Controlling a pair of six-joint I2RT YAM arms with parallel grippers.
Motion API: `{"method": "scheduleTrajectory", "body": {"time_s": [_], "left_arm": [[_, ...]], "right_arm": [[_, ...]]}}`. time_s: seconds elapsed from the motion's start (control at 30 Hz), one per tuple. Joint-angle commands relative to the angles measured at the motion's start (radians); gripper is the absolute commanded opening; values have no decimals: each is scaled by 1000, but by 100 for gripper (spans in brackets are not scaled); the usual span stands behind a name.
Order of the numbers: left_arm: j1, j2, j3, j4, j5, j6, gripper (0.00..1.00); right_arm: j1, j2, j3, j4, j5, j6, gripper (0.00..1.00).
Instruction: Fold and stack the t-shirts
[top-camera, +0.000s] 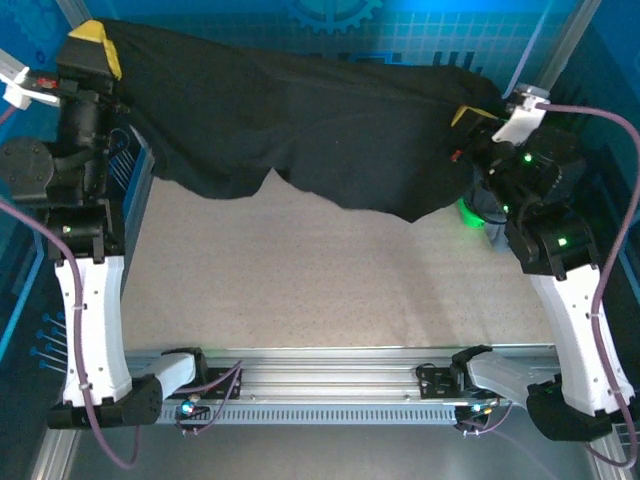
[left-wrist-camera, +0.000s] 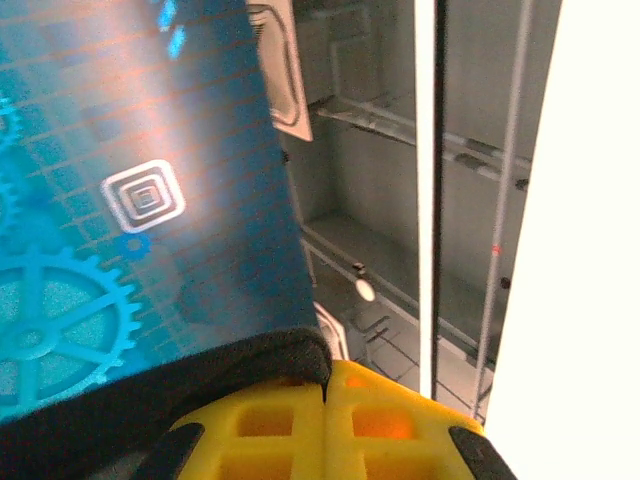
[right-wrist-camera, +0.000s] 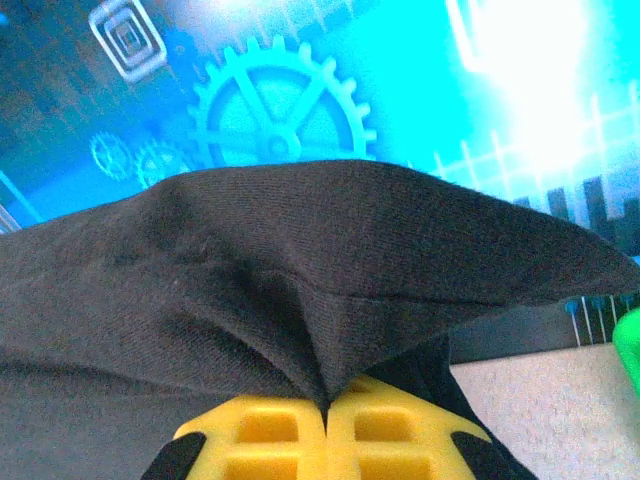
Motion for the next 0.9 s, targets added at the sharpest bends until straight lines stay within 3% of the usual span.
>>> {"method": "scheduleTrajectory", "body": {"time_s": [0.0, 0.23, 0.43, 0.47, 0.5, 0.53, 0.6, 0.63, 0.7, 0.87], "left_arm": [[13, 52, 42, 52, -108, 19, 0], [-37, 263, 45, 22, -10, 23, 0], [-47, 542, 27, -34, 52, 109, 0], [-46, 590, 37, -52, 61, 135, 0], [-45, 645, 61, -84, 79, 168, 0], [-44, 699, 95, -141, 97, 205, 4], [-44, 777, 156, -270, 121, 276, 41], [-44, 799, 178, -347, 124, 312, 54], [-44, 798, 168, -440, 126, 365, 64], [-44, 637, -88, -577, 107, 475, 64]], "right_arm": [[-81, 30, 4, 37, 95, -12, 0], [-195, 283, 117, 33, -38, 58, 0], [-238, 695, 341, -35, -159, 65, 0], [-241, 774, 406, -73, -189, 63, 8], [-244, 870, 505, -146, -223, 66, 24], [-245, 962, 616, -234, -245, 72, 41], [-238, 1099, 794, -398, -247, 68, 55], [-229, 1144, 854, -458, -229, 59, 59], [-212, 1151, 858, -505, -204, 45, 62], [-183, 914, 454, -392, -160, 98, 64]]}}
